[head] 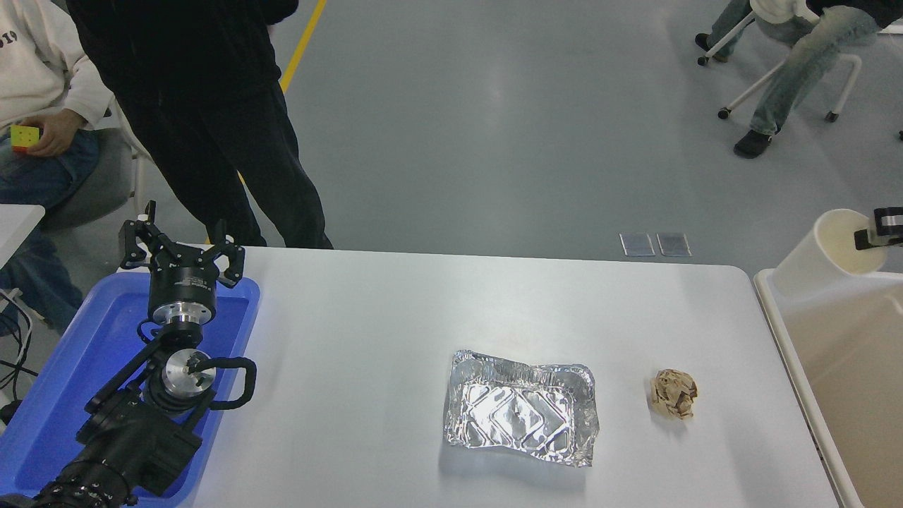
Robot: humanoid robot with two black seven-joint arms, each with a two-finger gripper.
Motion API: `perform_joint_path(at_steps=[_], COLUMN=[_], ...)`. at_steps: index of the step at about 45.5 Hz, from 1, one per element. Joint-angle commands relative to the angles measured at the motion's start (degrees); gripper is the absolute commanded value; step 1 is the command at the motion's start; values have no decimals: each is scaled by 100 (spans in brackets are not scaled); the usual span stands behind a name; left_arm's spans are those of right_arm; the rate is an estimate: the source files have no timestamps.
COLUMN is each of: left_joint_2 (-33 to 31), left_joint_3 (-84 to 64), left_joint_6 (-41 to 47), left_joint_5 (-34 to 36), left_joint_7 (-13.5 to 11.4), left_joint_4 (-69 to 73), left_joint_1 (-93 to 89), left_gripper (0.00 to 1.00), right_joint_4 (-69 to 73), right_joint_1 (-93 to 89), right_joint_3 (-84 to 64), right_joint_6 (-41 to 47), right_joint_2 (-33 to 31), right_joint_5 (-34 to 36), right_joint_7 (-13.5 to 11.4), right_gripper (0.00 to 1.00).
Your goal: Pick up paper cup place in dustbin
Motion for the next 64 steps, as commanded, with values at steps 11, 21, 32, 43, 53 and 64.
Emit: perform_joint_path(at_steps=[11, 21, 32, 43, 53, 64], left_joint_2=[0, 0, 0, 0, 0, 0], left_joint_3=[0, 0, 0, 0, 0, 0], left_joint_6=[0, 0, 0, 0, 9, 9], left_joint_5=[0, 0, 0, 0, 0, 0], left_joint_7=[0, 0, 0, 0, 0, 0], left_joint_4=[-2, -2, 6, 6, 6, 6], left_joint_1=[0, 0, 0, 0, 0, 0], left_gripper=[99, 99, 99, 99, 99, 99], right_joint_4=[-660, -1372, -2716, -5290, -6804, -6945], right_joint_1=[383, -1031, -2683, -4511, -5629, -6305], right_joint_3=[-54, -212, -37, 1219, 2749, 3408], right_joint_6=[111, -2821, -5214, -5365, -4944, -4873], right_joint_2=[-1058, -769, 681, 2368, 3353, 3776], right_joint_5=[565, 2470, 5362, 6762, 6771, 6806], right_joint_7=[-104, -446, -455, -464, -455, -455], right_gripper=[0, 0, 0, 0, 0, 0])
